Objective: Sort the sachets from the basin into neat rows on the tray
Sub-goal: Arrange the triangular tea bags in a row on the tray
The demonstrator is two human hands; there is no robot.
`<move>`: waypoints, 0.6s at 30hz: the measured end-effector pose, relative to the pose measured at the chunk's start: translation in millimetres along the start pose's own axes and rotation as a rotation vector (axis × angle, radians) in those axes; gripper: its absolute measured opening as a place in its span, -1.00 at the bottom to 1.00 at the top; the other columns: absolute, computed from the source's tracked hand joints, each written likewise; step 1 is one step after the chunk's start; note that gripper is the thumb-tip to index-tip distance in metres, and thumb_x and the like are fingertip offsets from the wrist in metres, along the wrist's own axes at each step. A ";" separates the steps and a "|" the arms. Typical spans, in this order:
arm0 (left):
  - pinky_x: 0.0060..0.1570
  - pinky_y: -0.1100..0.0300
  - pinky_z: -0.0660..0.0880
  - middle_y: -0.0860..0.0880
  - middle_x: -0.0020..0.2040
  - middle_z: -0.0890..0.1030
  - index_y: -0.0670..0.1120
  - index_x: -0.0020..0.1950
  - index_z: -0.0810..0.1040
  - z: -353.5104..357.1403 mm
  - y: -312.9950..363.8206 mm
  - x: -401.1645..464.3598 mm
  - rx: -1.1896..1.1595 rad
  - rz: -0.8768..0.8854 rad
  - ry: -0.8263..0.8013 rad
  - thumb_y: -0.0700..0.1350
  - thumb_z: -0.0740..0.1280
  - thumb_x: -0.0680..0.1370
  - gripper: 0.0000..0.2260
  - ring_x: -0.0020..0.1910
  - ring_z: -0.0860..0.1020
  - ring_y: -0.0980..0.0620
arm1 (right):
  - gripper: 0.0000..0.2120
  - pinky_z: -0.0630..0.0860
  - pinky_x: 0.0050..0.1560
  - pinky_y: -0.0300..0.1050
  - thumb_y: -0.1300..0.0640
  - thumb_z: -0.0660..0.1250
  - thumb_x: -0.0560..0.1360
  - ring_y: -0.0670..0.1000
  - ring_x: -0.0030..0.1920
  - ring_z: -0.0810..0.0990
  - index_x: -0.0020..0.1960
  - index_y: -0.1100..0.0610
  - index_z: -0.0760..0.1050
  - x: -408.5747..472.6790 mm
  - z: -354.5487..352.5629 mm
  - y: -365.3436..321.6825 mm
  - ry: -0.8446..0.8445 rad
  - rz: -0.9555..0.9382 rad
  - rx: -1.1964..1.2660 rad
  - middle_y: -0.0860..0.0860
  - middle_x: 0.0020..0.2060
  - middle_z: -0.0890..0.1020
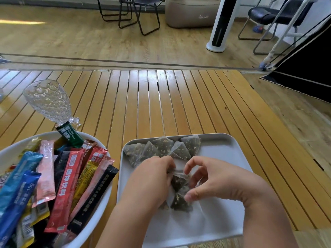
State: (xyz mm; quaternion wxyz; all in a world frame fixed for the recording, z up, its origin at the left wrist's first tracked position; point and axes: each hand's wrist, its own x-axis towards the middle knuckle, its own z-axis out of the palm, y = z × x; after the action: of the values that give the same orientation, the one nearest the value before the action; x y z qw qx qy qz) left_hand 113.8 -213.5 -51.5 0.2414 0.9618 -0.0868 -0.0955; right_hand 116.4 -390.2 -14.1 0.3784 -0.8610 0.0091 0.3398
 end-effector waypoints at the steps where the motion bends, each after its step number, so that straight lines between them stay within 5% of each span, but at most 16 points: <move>1: -0.03 0.14 0.49 0.12 0.00 0.54 0.16 0.12 0.52 -1.0 0.5 0.4 0.004 -0.008 0.024 -0.02 0.24 0.58 -0.85 0.03 0.50 0.08 | -0.67 0.59 -0.01 -0.07 0.13 0.59 0.28 -0.11 -0.27 0.62 -0.04 -0.08 0.56 0.5 1.1 -0.2 0.029 0.000 0.000 -0.02 -0.21 0.70; 4: -0.12 0.16 0.50 0.13 -0.09 0.57 0.11 0.00 0.54 -0.6 2.2 0.6 0.014 -0.027 0.057 0.01 0.23 0.58 -0.90 -0.06 0.52 0.09 | -0.80 0.57 -0.15 -0.14 0.25 0.48 0.38 -0.12 -0.31 0.62 -0.09 -0.01 0.62 -1.6 -4.1 4.4 0.091 -0.011 0.060 -0.02 -0.33 0.70; 7: -0.16 0.15 0.51 0.13 -0.13 0.58 0.10 -0.05 0.55 -2.0 4.1 -0.8 0.014 -0.056 0.097 0.01 0.24 0.57 -0.90 -0.11 0.53 0.09 | -0.82 0.45 -0.28 -0.17 0.13 0.54 0.33 -0.10 -0.34 0.54 -0.13 -0.03 0.60 -11.4 -15.4 11.9 0.120 -0.016 0.127 -0.05 -0.34 0.66; 10: -0.24 0.19 0.48 0.12 -0.15 0.60 0.09 -0.05 0.56 -5.0 4.9 -1.6 0.003 -0.098 0.137 0.02 0.25 0.58 -0.89 -0.14 0.55 0.09 | -0.64 0.43 -0.23 -0.20 -0.04 0.63 0.18 -0.12 -0.34 0.51 -0.09 -0.11 0.58 -18.6 -14.8 11.2 -0.059 0.020 0.068 -0.11 -0.34 0.60; 13: -0.27 0.20 0.46 0.12 -0.17 0.61 0.09 -0.05 0.57 -7.2 3.6 -0.8 -0.009 -0.131 0.157 0.03 0.26 0.58 -0.89 -0.17 0.56 0.10 | -0.69 0.38 -0.26 -0.26 0.00 0.60 0.26 -0.15 -0.38 0.47 -0.05 -0.14 0.60 -11.9 -4.3 1.5 -0.163 -0.002 -0.016 -0.14 -0.40 0.55; 18: -0.28 0.20 0.43 0.12 -0.18 0.60 0.08 -0.07 0.58 -6.8 1.6 -0.4 -0.014 -0.136 0.151 0.04 0.26 0.57 -0.88 -0.14 0.55 0.11 | -0.95 0.48 -0.20 -0.23 0.12 0.53 0.36 -0.19 -0.37 0.54 -0.25 -0.01 0.68 -5.3 -5.9 3.1 0.030 -0.085 0.059 -0.09 -0.41 0.64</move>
State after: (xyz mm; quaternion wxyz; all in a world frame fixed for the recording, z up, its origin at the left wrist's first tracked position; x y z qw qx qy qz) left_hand 114.8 -211.8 -44.7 0.2471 0.9682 -0.0022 -0.0396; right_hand 114.9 -397.6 -10.2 0.4177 -0.8540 -0.0116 0.3100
